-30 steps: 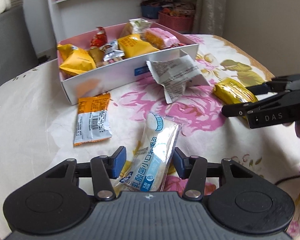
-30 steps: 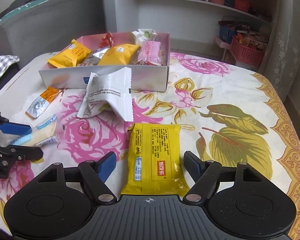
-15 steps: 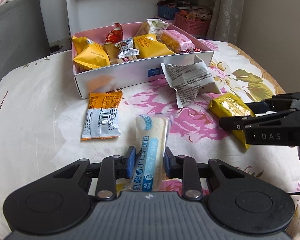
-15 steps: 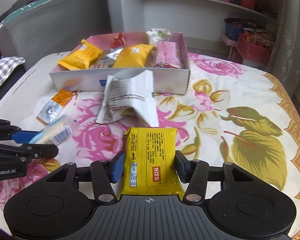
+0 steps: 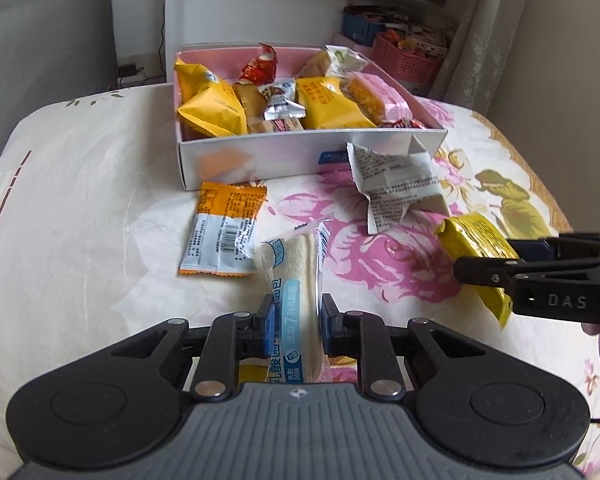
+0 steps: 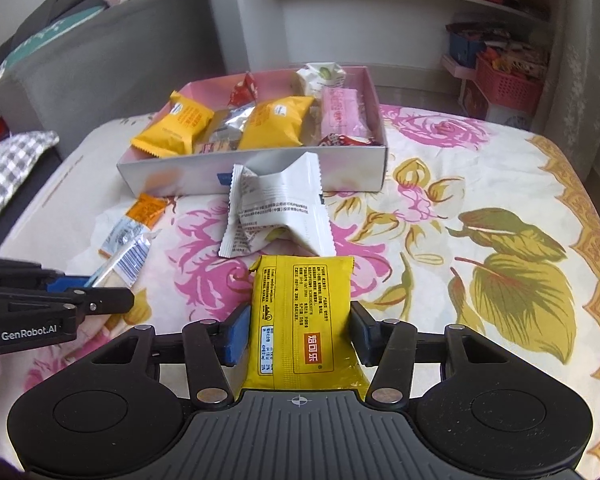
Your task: Organize snacks
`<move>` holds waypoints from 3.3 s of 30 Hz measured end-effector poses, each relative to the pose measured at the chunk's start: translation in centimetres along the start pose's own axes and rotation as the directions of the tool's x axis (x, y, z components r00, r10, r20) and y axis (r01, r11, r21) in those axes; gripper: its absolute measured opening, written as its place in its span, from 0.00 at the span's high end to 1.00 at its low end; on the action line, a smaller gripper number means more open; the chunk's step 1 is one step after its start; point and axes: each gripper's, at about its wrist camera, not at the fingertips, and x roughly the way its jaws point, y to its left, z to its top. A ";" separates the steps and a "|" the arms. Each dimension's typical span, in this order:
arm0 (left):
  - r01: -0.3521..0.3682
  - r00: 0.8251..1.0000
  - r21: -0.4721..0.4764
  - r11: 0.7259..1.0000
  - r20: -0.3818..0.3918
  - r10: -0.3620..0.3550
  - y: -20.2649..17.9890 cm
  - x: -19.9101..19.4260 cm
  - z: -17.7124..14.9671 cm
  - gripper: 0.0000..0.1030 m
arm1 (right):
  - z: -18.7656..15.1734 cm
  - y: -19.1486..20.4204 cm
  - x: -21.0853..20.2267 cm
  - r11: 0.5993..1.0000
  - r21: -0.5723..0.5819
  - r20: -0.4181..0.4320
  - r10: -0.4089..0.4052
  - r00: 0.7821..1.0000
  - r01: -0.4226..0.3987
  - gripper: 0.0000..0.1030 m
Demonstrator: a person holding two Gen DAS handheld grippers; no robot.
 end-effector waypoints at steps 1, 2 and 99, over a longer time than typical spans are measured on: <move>0.003 1.000 -0.005 1.000 0.008 -0.003 0.0 -0.2 0.1 0.81 | 0.1 -0.1 -0.2 1.000 0.013 -0.003 0.003 1.000 -0.002 0.51; 0.006 1.000 -0.008 1.000 0.018 -0.006 0.0 -0.5 0.3 0.81 | 0.2 -0.2 -0.3 1.000 0.024 -0.007 0.003 1.000 -0.003 0.51; -0.187 0.974 0.014 0.982 0.130 0.183 1.2 -0.4 5.4 0.00 | 6.9 -2.5 -0.6 0.935 0.347 0.183 0.011 0.983 -0.075 0.05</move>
